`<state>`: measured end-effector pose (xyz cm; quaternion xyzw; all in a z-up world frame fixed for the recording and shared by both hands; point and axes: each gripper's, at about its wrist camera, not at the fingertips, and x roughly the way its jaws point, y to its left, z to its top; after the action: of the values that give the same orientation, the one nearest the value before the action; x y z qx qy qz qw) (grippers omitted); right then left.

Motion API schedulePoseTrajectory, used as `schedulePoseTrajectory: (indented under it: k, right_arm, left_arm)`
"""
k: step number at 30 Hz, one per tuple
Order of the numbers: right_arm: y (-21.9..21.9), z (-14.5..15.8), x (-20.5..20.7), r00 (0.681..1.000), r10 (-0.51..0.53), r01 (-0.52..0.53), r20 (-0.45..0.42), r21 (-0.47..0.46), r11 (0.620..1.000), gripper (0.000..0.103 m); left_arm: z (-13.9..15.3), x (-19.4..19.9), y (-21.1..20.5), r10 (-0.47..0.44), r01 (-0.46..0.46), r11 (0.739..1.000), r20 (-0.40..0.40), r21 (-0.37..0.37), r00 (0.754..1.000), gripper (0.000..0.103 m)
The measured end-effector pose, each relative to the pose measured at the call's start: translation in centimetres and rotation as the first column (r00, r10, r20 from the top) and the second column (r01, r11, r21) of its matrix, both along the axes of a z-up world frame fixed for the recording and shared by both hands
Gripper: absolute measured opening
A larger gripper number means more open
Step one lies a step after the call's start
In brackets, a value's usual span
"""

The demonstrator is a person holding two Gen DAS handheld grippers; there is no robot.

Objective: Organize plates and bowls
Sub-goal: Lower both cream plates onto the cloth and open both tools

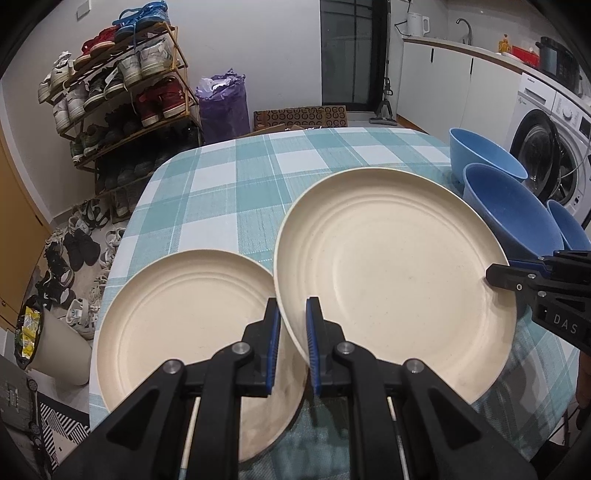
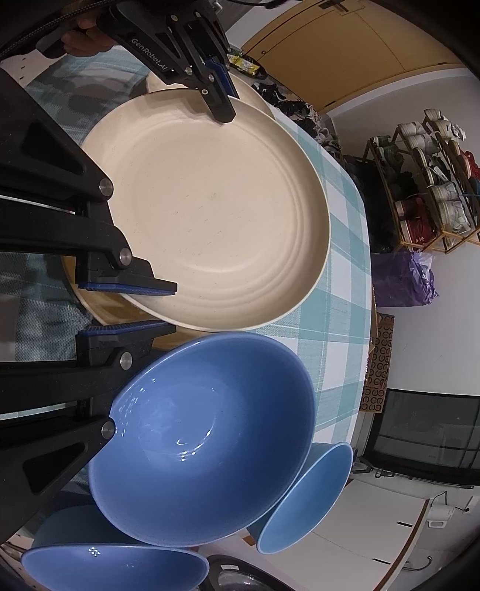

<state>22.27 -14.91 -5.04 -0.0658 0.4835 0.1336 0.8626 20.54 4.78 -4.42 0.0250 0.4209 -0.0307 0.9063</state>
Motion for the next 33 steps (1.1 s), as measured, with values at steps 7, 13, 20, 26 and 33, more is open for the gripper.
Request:
schedulePoseTrajectory:
  k: [7, 13, 20, 26, 33]
  right_arm:
    - [0.0, -0.4, 0.2, 1.000, 0.000, 0.000, -0.009, -0.011, 1.000, 0.014]
    - [0.1, -0.5, 0.1, 1.000, -0.006, 0.006, -0.006, -0.026, 1.000, 0.014]
    - [0.1, -1.0, -0.1, 1.000, -0.017, 0.017, -0.011, -0.042, 0.999, 0.014]
    - [0.1, -1.4, -0.3, 1.000, -0.017, 0.016, -0.008, -0.062, 0.998, 0.014]
    - [0.2, -1.9, -0.6, 1.000, -0.018, 0.017, -0.006, -0.086, 0.996, 0.015]
  left_arm:
    - [-1.1, 0.4, -0.1, -0.004, 0.004, 1.000, -0.021, 0.003, 1.000, 0.012]
    - [-1.4, 0.3, -0.5, -0.013, 0.013, 1.000, -0.025, 0.016, 1.000, 0.012]
    - [-1.6, 0.4, -1.1, -0.028, 0.029, 0.999, -0.027, 0.043, 0.999, 0.013]
    - [-1.9, 0.6, -1.5, -0.032, 0.034, 0.998, -0.035, 0.060, 0.999, 0.014]
    - [-2.4, 0.7, -1.9, -0.038, 0.041, 0.996, -0.043, 0.076, 0.998, 0.014]
